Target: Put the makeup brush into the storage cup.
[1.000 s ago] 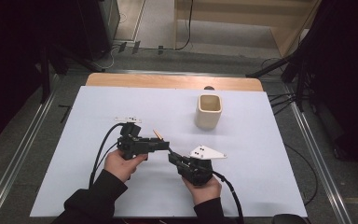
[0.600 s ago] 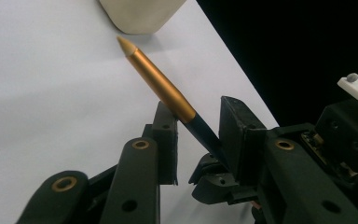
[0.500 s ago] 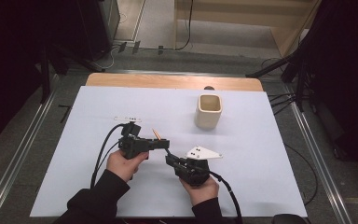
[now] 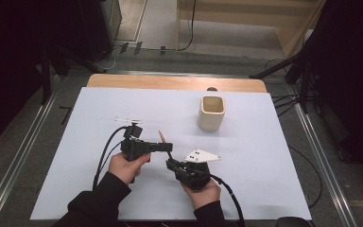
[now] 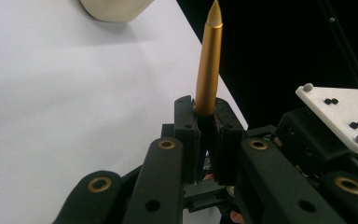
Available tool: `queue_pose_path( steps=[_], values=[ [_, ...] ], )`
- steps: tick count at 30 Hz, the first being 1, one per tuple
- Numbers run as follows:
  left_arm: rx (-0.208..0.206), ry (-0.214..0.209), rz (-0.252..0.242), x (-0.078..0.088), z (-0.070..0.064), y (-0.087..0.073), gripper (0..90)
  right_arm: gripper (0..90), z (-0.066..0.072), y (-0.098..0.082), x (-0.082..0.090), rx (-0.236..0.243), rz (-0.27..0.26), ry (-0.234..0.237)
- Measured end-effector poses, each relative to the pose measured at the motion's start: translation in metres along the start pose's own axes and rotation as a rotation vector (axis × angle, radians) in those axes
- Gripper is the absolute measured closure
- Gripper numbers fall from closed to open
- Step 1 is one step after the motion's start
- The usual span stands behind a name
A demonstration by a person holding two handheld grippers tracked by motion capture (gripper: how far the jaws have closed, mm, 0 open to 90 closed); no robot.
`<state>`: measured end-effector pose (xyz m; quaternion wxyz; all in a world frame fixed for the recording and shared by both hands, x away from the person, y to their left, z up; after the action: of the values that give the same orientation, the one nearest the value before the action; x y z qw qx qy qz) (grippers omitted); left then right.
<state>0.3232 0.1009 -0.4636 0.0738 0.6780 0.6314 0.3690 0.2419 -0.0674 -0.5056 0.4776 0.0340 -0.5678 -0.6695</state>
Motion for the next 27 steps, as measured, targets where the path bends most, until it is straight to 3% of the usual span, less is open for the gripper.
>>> queue_pose_path(
  steps=[7,8,12,15,27],
  values=[
    [-0.022,0.024,-0.003,0.006,0.0,0.003,83.6,62.1,-0.002,0.006,0.004,0.019,0.028,0.004],
    [-0.024,0.027,0.0,0.007,0.0,0.004,83.6,54.4,-0.005,0.009,0.005,0.015,0.037,0.012],
    [-0.031,0.046,0.006,0.008,0.001,0.004,83.6,45.5,-0.01,0.013,0.008,-0.001,0.028,0.037],
    [-0.042,0.059,0.015,0.01,0.001,0.005,83.5,39.4,-0.013,0.016,0.009,0.017,0.055,0.051],
    [-0.08,0.091,0.06,0.014,0.001,0.006,83.4,26.5,-0.016,0.028,0.01,0.044,0.149,0.206]
  ],
)
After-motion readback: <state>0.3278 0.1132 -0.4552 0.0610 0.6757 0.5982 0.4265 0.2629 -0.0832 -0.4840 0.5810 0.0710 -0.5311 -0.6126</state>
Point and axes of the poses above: each handheld gripper's, and its own axes: x roughly backward along the jaws, y roughly out of its top, z roughly to its left, the point moved 3 cm from there along -x, roughly forward along the jaws, and after that the axes turned 3 degrees about -x, right-handed, at the moved point
